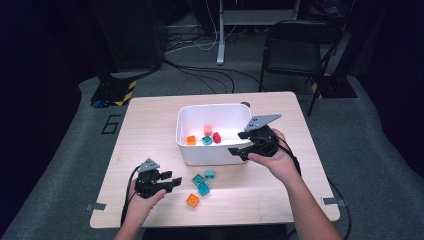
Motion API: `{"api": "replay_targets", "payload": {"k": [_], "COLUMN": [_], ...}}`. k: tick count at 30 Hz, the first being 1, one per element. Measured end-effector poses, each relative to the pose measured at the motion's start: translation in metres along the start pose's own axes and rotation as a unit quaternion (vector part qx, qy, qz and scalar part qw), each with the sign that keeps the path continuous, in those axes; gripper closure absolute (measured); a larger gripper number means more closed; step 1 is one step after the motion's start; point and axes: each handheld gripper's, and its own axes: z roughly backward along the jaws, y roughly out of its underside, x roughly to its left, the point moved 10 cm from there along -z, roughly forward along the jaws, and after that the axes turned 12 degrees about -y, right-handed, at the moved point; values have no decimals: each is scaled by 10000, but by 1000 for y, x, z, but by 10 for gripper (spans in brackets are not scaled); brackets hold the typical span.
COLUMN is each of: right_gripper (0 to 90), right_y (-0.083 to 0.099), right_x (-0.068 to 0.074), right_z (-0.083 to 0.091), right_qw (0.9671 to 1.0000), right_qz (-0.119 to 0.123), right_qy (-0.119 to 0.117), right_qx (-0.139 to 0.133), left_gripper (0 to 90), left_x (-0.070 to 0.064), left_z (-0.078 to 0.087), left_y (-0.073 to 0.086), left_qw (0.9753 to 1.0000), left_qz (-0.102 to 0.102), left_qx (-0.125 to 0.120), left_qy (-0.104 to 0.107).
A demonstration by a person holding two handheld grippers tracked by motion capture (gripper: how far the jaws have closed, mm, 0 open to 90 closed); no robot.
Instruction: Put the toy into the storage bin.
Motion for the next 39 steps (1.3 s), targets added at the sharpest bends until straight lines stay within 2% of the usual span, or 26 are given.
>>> {"api": "replay_targets", "payload": {"k": [4,8,14,18,23,34,37,39], "right_gripper": [328,328,328,328,328,328,328,328], "right_y": [-2,-2,-4,-4,-3,-1,0,0], "right_x": [1,2,3,4,3,2,1,-1], "right_z": [2,3,3,3,1,-1,0,0], "right_qw": [10000,10000,9999,9999,10000,10000,10000,10000], "right_qz": [5,39,75,98,67,55,9,34], "right_qy": [-4,-34,-16,-11,-1,7,20,29], "right_qx": [-46,-67,-78,-77,-51,-40,-51,-52], "left_gripper": [454,459,464,459,454,463,500,542], "left_x": [-13,-22,-34,-41,-49,-58,-58,-59], "left_z": [-2,-5,-9,-12,-16,-26,-29,-32], "left_y": [10,16,26,32,37,47,50,53], "left_qw": [9998,9997,9992,9987,9981,9965,9952,9950], "left_qz": [-167,-189,-338,-325,-374,-536,-656,-638], "left_qx": [77,118,222,351,398,554,647,704], "left_qy": [-21,28,74,177,294,330,318,309]}}
